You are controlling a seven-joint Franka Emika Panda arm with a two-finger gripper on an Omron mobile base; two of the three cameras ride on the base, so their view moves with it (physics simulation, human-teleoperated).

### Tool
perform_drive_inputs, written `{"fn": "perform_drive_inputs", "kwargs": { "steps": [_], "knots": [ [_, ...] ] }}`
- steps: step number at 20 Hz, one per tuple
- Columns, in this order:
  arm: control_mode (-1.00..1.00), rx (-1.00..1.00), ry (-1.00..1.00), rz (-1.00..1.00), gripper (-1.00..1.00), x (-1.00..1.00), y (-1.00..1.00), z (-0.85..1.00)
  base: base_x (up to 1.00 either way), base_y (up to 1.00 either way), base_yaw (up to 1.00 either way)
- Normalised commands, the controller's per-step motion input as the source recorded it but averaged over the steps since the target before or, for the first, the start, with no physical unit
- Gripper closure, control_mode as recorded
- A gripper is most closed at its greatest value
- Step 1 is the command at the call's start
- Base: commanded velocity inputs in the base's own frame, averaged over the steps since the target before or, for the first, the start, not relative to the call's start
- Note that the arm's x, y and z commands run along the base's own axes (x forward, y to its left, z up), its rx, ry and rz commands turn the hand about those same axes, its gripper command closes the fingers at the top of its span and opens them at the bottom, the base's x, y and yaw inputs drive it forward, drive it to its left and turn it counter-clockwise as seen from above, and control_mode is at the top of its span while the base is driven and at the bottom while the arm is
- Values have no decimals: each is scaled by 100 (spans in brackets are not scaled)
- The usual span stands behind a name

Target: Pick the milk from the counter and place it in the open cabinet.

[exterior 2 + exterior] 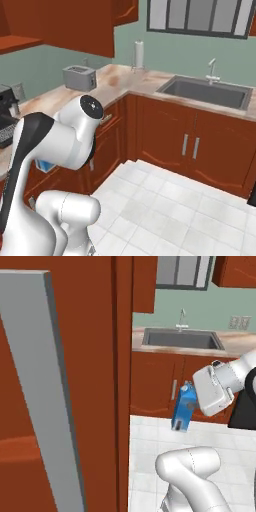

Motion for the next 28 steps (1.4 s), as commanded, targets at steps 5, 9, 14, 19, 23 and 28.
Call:
{"fn": "perform_drive_inputs", "kwargs": {
  "steps": [5, 9, 14, 19, 23, 28],
  "knots": [
    [100, 0, 0, 0, 100, 0, 0, 0, 43, -15, 54],
    [100, 0, 0, 0, 100, 0, 0, 0, 27, -7, 77],
    [100, 0, 0, 0, 100, 0, 0, 0, 20, -6, 81],
    [100, 0, 0, 0, 100, 0, 0, 0, 20, -7, 80],
    [100, 0, 0, 0, 100, 0, 0, 0, 24, -14, 71],
    [100, 0, 0, 0, 100, 0, 0, 0, 30, -28, 48]
  ]
}}
